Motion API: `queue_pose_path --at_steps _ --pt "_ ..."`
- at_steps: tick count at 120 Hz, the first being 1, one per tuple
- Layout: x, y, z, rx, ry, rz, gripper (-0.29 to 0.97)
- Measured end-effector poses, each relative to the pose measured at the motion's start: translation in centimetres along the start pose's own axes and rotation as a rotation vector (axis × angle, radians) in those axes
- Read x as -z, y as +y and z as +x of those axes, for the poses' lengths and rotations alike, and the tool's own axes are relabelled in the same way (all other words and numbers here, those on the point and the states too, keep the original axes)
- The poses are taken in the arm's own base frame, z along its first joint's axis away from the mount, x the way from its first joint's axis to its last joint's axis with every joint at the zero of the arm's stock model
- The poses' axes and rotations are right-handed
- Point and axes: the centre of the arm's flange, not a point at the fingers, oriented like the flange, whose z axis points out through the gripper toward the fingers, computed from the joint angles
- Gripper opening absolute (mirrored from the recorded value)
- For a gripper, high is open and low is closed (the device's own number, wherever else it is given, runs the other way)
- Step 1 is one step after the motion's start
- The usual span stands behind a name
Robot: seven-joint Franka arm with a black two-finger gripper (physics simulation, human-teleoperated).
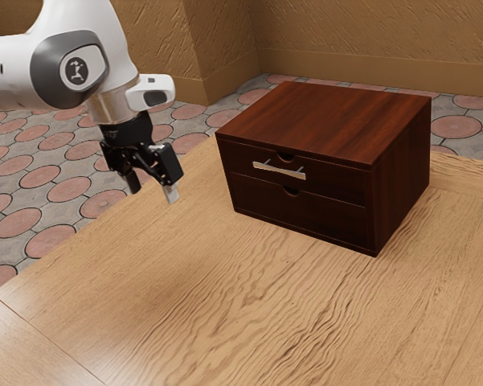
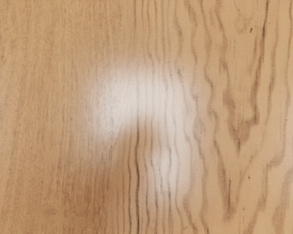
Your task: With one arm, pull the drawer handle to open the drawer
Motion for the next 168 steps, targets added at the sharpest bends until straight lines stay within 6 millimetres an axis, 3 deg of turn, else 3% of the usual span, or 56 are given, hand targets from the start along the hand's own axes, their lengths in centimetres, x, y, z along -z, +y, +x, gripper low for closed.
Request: queue_pose_path --at_steps 35,71,73,79,83,100,131,139,152,168 --pt "0.0 -0.2 0.0 0.006 0.002 -0.008 0.68" --pt "3.9 0.4 0.0 0.006 0.057 0.003 0.68" --pt "4.6 0.4 0.0 0.006 0.066 0.005 0.68" --pt "10.1 1.1 -1.5 -0.004 0.164 0.018 0.68" --pt "12.0 1.4 -2.3 -0.008 0.193 0.024 0.68" --pt "14.0 2.7 -3.5 -0.143 0.212 0.013 0.68" --pt "13.1 6.0 -3.0 -0.576 0.159 0.060 0.68" --pt "11.6 8.2 -1.7 -0.701 0.130 0.061 0.68" --pt "7.8 14.3 2.4 -0.930 0.076 0.043 0.68" --pt "4.3 15.6 5.9 -1.089 0.039 0.004 0.68"
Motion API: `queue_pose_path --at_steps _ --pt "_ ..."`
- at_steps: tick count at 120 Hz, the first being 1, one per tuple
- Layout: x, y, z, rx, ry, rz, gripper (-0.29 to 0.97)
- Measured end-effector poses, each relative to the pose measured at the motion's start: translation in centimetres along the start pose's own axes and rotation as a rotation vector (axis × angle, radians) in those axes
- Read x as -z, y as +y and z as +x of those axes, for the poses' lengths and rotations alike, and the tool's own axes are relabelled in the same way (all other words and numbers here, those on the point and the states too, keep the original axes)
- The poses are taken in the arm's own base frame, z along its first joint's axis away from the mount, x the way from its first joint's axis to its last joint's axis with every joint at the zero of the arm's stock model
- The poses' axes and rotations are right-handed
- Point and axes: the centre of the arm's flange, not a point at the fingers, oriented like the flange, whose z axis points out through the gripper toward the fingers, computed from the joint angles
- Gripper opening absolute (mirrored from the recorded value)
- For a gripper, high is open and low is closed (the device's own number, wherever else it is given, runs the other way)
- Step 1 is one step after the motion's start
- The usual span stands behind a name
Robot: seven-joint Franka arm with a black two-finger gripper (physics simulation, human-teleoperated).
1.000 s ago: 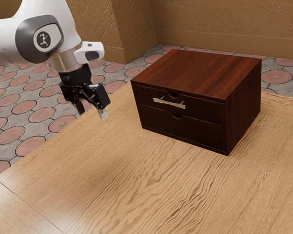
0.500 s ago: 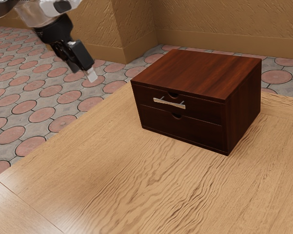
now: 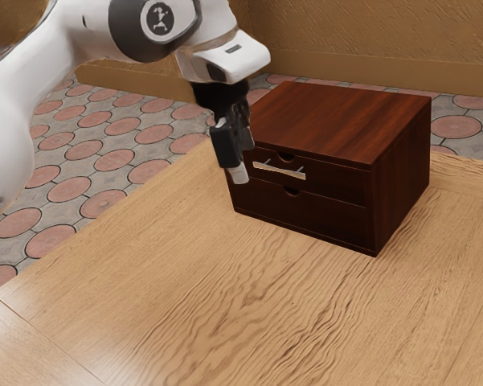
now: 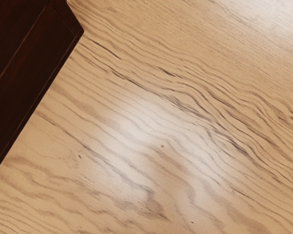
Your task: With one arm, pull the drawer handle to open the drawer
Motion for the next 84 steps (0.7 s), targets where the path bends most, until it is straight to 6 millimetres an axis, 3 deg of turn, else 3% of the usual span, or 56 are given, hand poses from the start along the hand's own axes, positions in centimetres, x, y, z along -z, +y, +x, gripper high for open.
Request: queue_pose_path --at_steps 18,28,42,56,73,84 --pt "-1.7 -3.0 -1.5 -0.079 0.002 -0.003 0.68" --pt "-1.8 -3.7 -1.9 -0.125 0.008 0.011 0.68" --pt "-3.5 -4.6 -1.4 -0.194 0.008 0.006 0.68" --pt "-4.5 -6.4 -2.8 -0.225 -0.007 0.018 0.68" --pt "-7.1 -8.6 -4.2 -0.271 -0.051 0.016 0.68" --pt "-7.6 -8.9 -3.7 -0.325 -0.054 0.030 0.68"
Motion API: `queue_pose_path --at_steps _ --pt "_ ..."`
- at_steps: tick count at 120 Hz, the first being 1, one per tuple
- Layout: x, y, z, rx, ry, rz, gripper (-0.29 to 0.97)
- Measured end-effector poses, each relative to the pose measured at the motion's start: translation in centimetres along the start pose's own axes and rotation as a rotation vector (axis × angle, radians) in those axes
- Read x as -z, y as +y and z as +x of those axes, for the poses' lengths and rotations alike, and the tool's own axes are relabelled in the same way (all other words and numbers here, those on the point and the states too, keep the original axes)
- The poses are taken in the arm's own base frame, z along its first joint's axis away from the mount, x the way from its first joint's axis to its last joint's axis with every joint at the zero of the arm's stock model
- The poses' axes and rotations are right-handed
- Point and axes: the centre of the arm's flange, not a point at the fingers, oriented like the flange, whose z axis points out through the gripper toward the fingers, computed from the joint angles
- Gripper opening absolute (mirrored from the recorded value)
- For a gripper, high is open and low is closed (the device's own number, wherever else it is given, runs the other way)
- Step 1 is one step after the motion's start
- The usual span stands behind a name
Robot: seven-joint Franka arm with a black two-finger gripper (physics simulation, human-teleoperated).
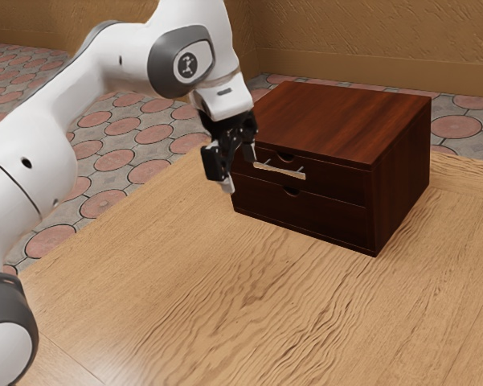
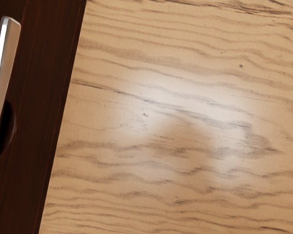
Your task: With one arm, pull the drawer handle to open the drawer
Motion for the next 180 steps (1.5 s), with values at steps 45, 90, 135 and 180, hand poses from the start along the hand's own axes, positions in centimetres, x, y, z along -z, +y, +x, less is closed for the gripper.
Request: queue_pose_path --at_steps 45,90,135,180 --pt "-0.2 -1.1 2.3 -0.162 -0.009 0.093 0.68" --pt "-0.7 -0.6 3.4 -0.245 -0.021 0.176 0.64" --pt "-1.7 -1.6 3.0 -0.270 -0.019 0.233 0.44" --pt "-3.8 -2.0 2.9 -0.287 -0.021 0.235 0.32"
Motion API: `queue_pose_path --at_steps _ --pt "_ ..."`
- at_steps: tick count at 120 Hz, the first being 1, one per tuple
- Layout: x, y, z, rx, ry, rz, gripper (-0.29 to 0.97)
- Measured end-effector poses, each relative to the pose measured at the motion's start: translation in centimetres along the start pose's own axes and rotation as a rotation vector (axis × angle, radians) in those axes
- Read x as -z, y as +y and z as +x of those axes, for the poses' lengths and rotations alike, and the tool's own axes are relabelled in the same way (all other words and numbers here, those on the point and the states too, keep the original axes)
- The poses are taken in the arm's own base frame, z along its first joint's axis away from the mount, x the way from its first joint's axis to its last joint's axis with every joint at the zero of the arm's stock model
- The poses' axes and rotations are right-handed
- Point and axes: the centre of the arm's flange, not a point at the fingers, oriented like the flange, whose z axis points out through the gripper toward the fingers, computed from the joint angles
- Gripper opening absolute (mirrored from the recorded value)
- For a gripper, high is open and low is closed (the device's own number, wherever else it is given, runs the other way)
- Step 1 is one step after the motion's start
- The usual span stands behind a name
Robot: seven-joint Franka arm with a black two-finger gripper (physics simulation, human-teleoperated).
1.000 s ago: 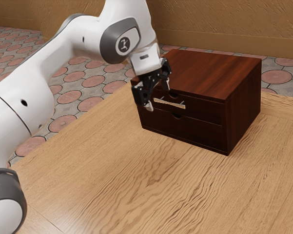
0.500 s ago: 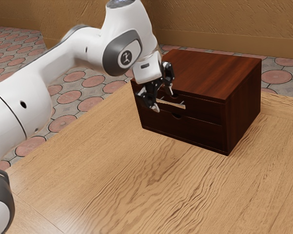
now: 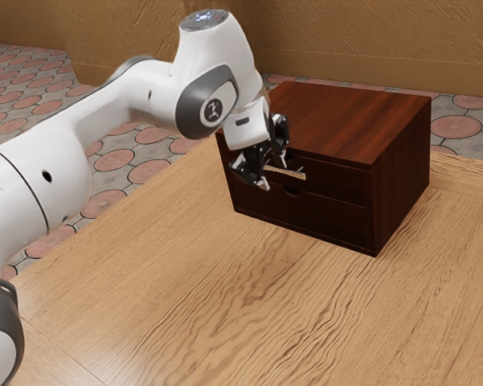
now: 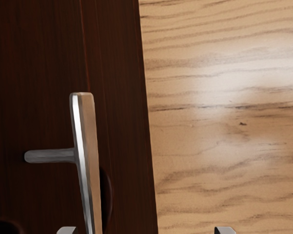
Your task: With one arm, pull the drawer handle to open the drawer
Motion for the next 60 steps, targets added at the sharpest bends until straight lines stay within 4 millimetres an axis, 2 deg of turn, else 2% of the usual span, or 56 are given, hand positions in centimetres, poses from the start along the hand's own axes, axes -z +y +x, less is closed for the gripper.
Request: queue_pose_path --at_steps 21,60 --pt "-0.27 -0.05 -0.16 -0.002 0.000 0.008 0.29" --pt "-0.10 -0.15 -0.18 -0.007 -0.001 0.020 0.10"
